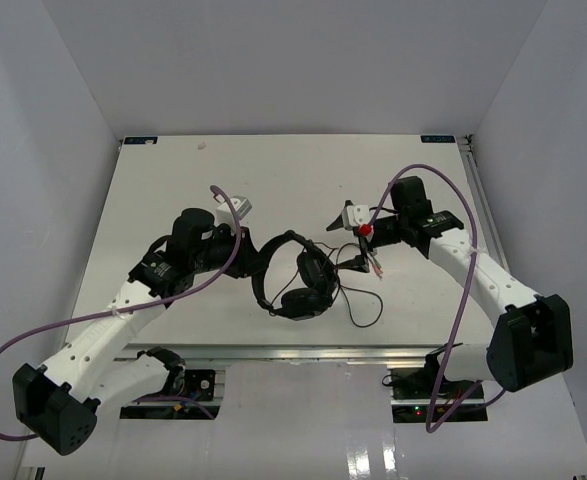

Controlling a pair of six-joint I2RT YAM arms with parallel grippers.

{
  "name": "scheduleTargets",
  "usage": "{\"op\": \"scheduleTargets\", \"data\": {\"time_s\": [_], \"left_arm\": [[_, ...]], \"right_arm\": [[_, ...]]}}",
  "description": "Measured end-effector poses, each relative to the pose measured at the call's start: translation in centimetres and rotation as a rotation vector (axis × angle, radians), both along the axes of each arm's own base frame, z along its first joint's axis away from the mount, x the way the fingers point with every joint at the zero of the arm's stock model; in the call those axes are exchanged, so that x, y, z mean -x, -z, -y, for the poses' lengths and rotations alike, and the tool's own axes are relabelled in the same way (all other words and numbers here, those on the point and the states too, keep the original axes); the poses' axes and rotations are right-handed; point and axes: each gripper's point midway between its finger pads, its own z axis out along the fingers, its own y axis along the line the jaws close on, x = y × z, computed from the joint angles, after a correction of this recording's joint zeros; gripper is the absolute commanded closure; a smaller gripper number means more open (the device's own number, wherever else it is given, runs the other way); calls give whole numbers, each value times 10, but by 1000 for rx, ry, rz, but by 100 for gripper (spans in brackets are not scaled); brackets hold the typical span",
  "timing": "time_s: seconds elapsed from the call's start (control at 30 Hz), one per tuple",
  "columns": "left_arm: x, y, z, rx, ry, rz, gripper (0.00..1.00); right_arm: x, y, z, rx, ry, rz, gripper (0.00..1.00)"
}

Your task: Wrap the headphones

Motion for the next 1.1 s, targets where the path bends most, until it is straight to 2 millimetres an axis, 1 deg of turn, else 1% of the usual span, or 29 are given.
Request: {"op": "scheduleTargets", "data": {"time_s": [0.03,0.07,0.1,0.17,0.2,0.3,0.37,0.43,0.5,0.53,0.57,0.6,0.67,0.73,0.8,0.9,1.0,1.1], "left_arm": [[0,-2,0,3,2,1,100],[0,-3,1,6,3,4,100],[1,-4,1,9,4,5,100],[2,-6,1,13,7,6,100],[3,-6,1,14,8,5,100],[4,-6,0,15,11,3,100],[5,-6,1,16,13,2,100],[5,-6,1,17,15,2,100],[5,-7,1,18,15,3,100],[6,-7,0,19,15,5,100],[6,-8,0,20,15,7,100],[6,-9,0,21,15,9,100],[7,-10,0,24,15,14,100],[8,-12,-1,26,15,18,100],[8,-13,-1,29,16,23,100],[9,-15,-2,31,15,27,100],[9,-15,-2,31,15,28,100],[9,-15,-2,31,15,28,100]], "right_arm": [[-3,0,-3,-6,6,-7,11],[-5,0,-5,-11,12,-17,21],[-8,-1,-7,-18,22,-31,29],[-13,-4,-10,-33,38,-49,58],[-14,-5,-11,-41,43,-55,68],[-15,-9,-13,-55,52,-84,78],[-15,-11,-14,-63,52,-93,89],[-14,-12,-15,-67,53,-108,92],[-13,-13,-15,-69,53,-121,91],[-12,-13,-15,-70,53,-123,88],[-12,-14,-15,-71,53,-123,81],[-12,-14,-15,-70,53,-121,71],[-11,-15,-14,-65,56,-115,47],[-13,-12,-10,-44,76,-96,33],[-16,-10,-7,-22,94,-64,22],[-15,-7,-1,11,88,-1,16],[-4,-2,4,37,41,37,13],[8,0,4,32,-12,39,13]]}}
